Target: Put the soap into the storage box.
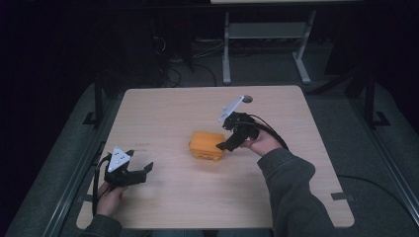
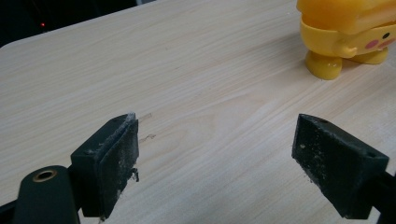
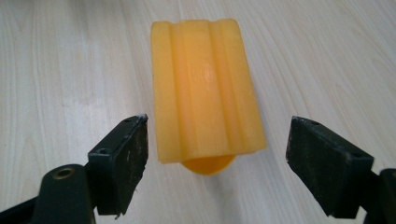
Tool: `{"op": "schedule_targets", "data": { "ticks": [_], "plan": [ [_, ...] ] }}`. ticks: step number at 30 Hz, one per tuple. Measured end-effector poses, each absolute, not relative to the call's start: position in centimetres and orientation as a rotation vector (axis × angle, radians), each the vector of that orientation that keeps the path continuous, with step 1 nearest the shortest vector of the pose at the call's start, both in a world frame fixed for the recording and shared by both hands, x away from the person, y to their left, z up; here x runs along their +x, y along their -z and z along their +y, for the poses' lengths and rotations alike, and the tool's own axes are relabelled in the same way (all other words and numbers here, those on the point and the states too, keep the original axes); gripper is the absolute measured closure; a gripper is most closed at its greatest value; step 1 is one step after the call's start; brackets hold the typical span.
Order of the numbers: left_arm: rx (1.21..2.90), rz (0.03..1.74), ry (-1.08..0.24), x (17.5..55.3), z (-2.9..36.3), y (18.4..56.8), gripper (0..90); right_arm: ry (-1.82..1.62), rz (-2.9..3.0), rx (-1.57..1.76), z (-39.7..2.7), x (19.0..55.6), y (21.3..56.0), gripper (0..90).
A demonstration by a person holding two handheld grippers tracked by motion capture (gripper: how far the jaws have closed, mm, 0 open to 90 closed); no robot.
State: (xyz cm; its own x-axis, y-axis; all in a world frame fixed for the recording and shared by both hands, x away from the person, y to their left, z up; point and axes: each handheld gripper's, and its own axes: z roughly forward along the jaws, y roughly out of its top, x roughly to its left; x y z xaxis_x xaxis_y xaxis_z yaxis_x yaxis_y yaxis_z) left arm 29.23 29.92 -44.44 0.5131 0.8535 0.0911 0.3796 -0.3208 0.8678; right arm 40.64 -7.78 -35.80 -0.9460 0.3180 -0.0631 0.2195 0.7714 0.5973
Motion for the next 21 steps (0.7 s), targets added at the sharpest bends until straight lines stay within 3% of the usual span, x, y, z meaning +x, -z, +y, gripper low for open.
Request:
{"op": "schedule_targets", "data": {
  "ticks": [21],
  "plan": [
    [1.922,1.008,-0.706,29.2,29.8,44.5,14.0,-0.933,2.762,0.547,-12.1,39.2,35.8,20.3]
  ]
}}
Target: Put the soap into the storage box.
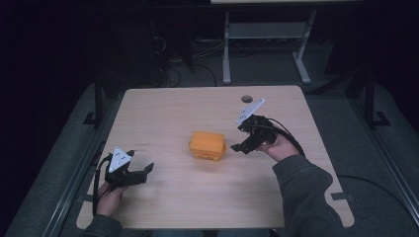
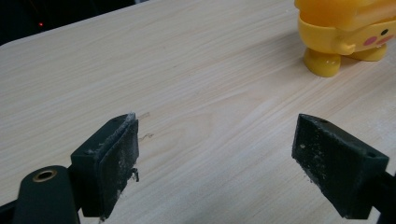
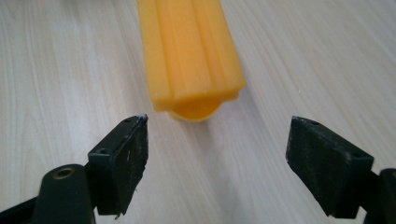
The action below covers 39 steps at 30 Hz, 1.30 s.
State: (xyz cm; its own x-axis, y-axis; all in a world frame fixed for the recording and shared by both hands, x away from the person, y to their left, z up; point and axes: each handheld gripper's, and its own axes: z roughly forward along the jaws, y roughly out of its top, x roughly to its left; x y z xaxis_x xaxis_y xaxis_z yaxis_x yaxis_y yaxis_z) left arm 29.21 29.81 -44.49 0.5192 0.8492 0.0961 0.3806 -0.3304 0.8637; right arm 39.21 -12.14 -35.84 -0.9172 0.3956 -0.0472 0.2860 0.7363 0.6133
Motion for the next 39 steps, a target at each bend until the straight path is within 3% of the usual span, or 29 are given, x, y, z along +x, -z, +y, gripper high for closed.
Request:
{"op": "schedule_targets", "data": {
  "ticks": [39],
  "plan": [
    [1.931,1.007,-0.708,29.1,29.8,44.6,14.0,-0.951,2.725,0.72,-18.5,36.3,38.7,20.5]
  ]
}}
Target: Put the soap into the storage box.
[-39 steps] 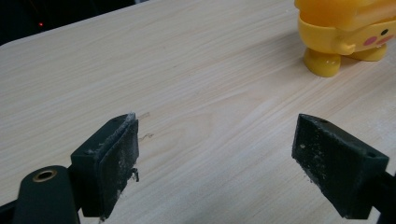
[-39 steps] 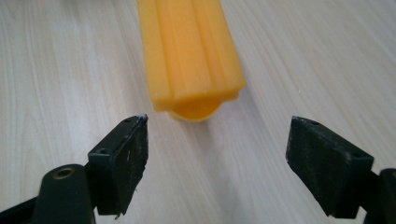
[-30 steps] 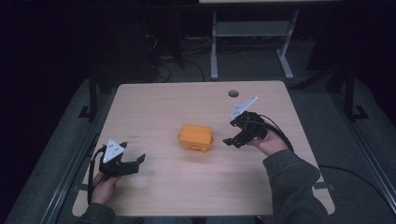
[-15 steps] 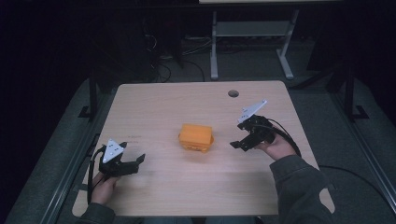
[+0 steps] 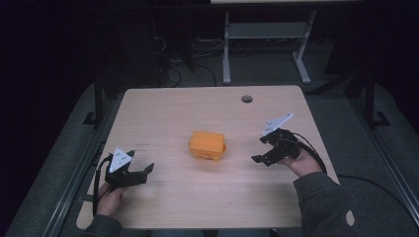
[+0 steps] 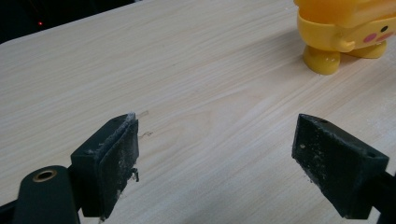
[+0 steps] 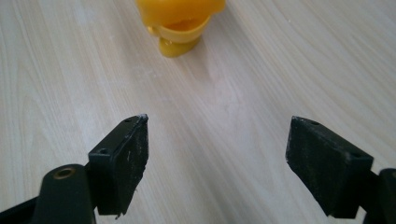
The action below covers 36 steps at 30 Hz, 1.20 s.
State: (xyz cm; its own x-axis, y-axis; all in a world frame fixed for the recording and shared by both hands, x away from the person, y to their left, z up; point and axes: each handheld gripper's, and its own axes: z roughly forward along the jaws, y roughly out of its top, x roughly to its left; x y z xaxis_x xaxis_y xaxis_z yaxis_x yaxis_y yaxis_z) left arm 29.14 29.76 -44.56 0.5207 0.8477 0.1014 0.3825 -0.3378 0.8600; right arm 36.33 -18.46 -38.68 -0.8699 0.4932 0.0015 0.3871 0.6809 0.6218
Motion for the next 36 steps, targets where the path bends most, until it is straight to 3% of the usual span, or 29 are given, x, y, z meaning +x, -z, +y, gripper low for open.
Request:
{"op": "schedule_targets", "data": {
  "ticks": [36],
  "plan": [
    [1.948,1.002,-0.71,29.2,29.4,44.9,14.0,-0.989,2.656,0.949,-25.9,31.4,43.6,20.5]
  ]
}}
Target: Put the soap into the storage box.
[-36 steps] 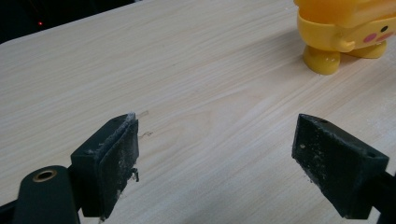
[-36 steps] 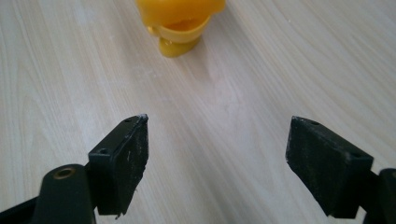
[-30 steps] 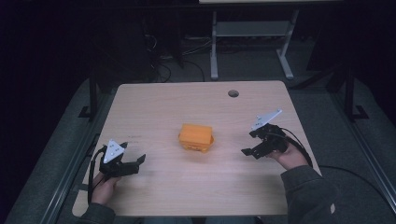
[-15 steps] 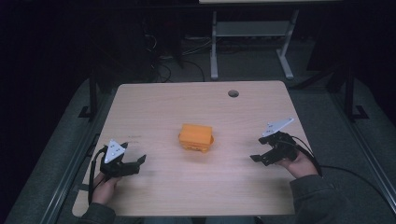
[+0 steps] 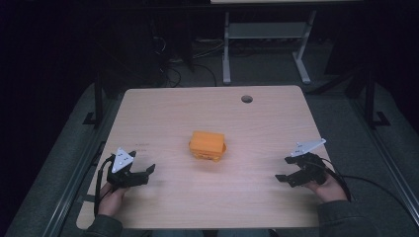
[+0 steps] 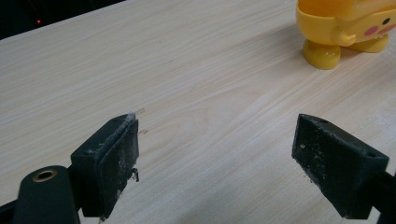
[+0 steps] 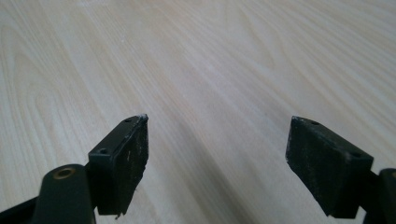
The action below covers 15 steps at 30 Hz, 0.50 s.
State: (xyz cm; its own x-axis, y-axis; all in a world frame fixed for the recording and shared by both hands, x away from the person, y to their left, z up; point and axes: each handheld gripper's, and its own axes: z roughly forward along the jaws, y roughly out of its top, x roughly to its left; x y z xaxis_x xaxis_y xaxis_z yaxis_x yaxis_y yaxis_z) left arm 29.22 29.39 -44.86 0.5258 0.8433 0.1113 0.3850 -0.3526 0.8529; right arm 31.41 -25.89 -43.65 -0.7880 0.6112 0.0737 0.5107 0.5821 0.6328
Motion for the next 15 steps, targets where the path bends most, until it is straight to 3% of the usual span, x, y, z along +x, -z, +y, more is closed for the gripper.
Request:
{"op": "schedule_targets", "data": {
  "ticks": [15],
  "plan": [
    [1.95,0.998,-0.704,29.1,29.2,44.8,14.0,-1.02,2.617,0.995,-27.3,29.2,45.5,20.5]
  ]
}}
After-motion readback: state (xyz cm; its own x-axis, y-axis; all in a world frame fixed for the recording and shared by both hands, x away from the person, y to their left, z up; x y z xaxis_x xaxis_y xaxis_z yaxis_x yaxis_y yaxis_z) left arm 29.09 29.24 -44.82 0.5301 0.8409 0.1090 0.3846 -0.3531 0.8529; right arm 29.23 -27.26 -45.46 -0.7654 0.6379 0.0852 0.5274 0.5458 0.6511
